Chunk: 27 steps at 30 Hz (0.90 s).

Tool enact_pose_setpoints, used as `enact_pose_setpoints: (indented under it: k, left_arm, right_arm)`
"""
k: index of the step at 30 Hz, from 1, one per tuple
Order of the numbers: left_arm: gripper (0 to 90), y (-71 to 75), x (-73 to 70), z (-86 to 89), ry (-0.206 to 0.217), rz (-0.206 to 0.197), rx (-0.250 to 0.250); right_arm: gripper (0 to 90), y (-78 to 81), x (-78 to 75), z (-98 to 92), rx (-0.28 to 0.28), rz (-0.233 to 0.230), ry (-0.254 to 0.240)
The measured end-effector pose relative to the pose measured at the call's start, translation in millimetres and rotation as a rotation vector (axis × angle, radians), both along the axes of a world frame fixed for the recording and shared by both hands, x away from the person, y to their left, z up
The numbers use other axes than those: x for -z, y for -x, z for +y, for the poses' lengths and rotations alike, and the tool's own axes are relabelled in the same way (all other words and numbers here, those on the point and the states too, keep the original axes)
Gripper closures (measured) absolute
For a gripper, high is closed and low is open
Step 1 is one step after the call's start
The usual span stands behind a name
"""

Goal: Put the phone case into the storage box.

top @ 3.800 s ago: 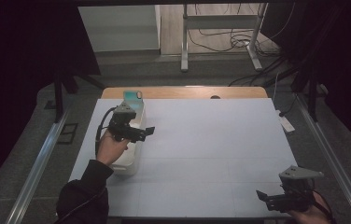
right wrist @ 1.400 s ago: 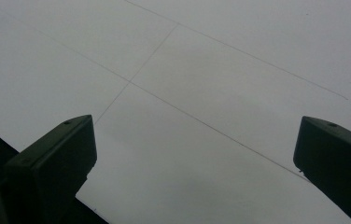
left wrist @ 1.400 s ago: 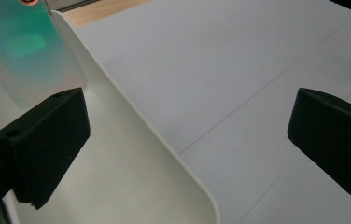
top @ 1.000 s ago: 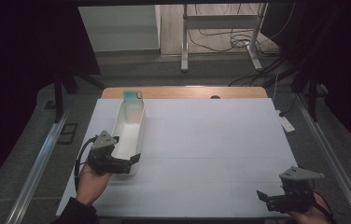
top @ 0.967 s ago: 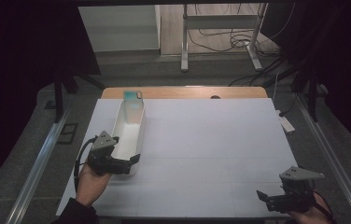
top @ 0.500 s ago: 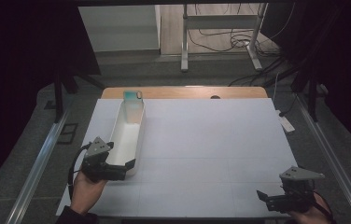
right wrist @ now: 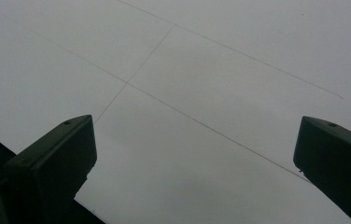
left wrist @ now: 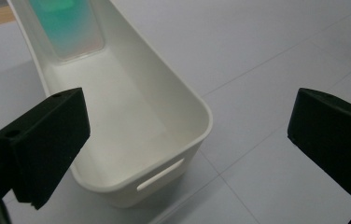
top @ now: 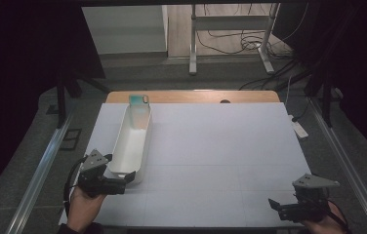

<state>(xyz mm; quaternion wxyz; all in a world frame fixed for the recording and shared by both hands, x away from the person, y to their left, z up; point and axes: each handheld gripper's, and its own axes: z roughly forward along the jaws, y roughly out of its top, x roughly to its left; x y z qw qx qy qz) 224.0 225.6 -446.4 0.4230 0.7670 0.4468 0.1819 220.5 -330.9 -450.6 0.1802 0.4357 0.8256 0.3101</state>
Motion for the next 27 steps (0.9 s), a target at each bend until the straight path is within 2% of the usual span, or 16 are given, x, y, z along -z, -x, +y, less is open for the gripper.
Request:
enact_pose_setpoints:
  k: [11,27]
  left_arm:
    - [0.0,16.5,6.5,12.1,0.001,0.013,-0.039]
    - [0.0,34.2,12.8,20.8,-0.011,0.03,-0.067]
  right_arm:
    - [0.0,0.0,-0.1,0.1,0.001,0.001,0.003]
    - [0.0,-0.1,0.0,0.3,0.002,0.002,0.005]
